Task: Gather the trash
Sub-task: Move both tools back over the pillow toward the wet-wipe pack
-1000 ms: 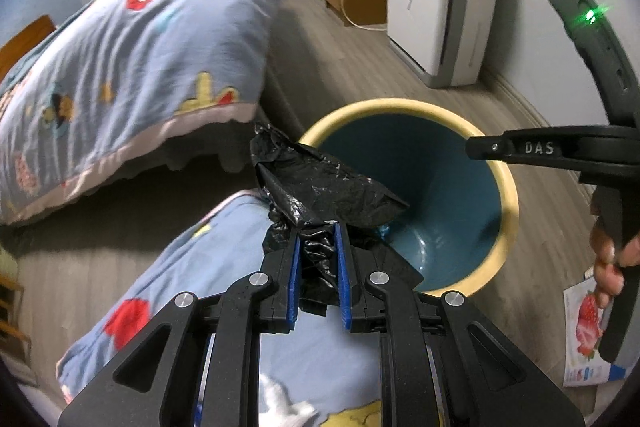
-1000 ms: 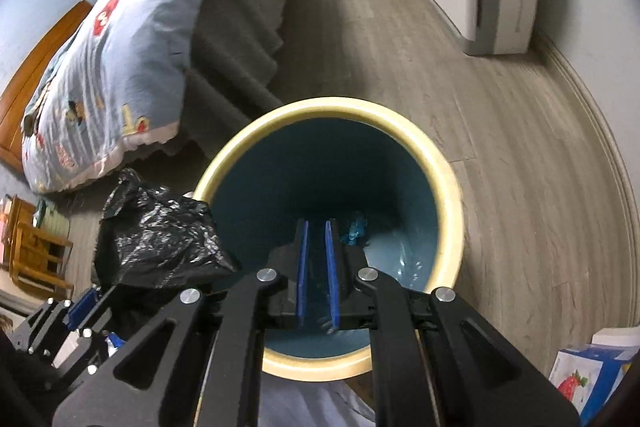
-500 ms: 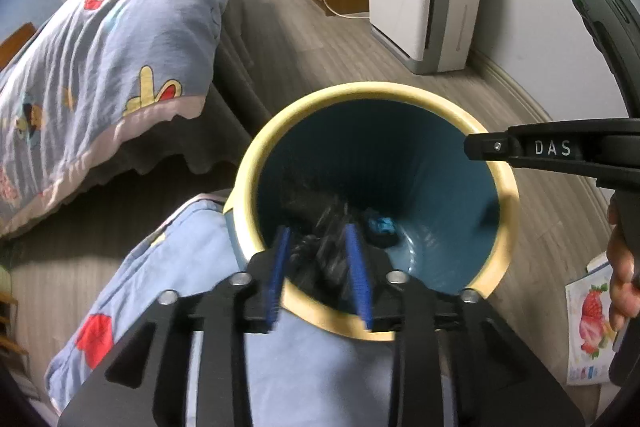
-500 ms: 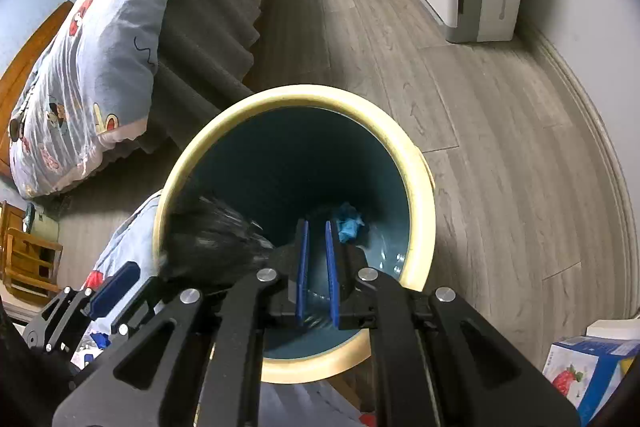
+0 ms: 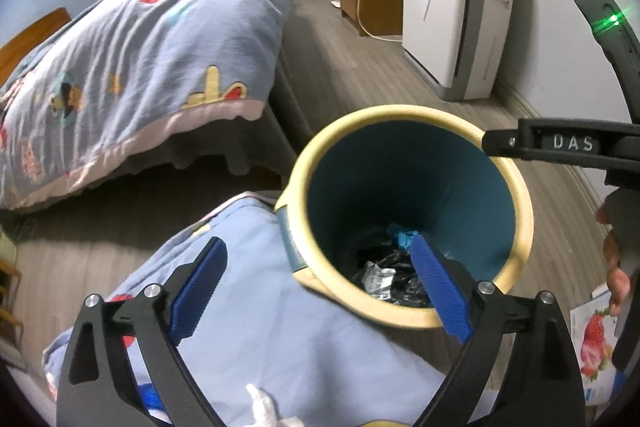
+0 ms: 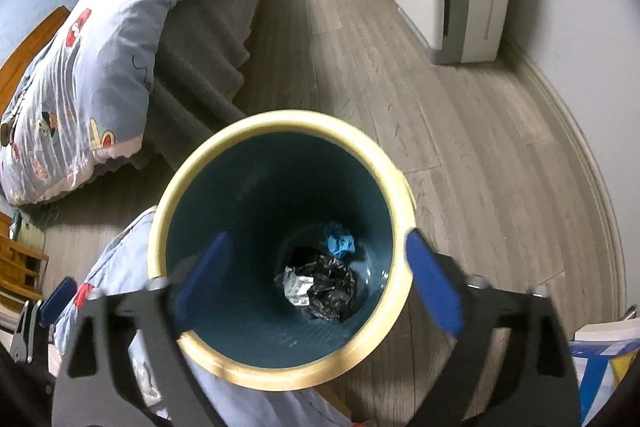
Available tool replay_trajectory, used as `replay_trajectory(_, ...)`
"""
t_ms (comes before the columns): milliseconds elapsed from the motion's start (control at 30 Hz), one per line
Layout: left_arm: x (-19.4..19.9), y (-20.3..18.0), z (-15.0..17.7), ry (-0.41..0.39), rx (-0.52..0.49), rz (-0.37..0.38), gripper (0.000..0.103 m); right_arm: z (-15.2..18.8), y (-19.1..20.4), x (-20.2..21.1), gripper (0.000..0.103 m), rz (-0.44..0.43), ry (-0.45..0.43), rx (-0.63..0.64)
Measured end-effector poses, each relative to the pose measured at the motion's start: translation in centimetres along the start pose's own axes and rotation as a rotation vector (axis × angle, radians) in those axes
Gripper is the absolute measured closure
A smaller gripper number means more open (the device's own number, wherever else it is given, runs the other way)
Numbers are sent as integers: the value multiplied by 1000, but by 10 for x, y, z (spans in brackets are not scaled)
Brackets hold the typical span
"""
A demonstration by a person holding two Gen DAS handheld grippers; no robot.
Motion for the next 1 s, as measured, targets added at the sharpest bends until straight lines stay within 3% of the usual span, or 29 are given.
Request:
replay_trajectory(433, 103, 48, 24, -70, 62, -71, 8, 16, 31, 41, 6, 28, -38, 103)
replay_trajectory(767, 197, 99, 76, -102, 118, -170, 7, 49, 86, 96, 6, -55, -79, 188)
replay_trajectory(1000, 245, 136, 116, -151, 229, -206, 6, 79, 128, 124, 6, -64, -104, 260)
Point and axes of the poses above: each gripper's, at about its wrist camera, not at the fingertips, and x roughly against the way its jaws point, y to its left, z to its underside, the point moved 6 cm from there along -x, roughly the way its jaws point, and after that the axes turned 12 degrees about z, right-handed, at the moved point
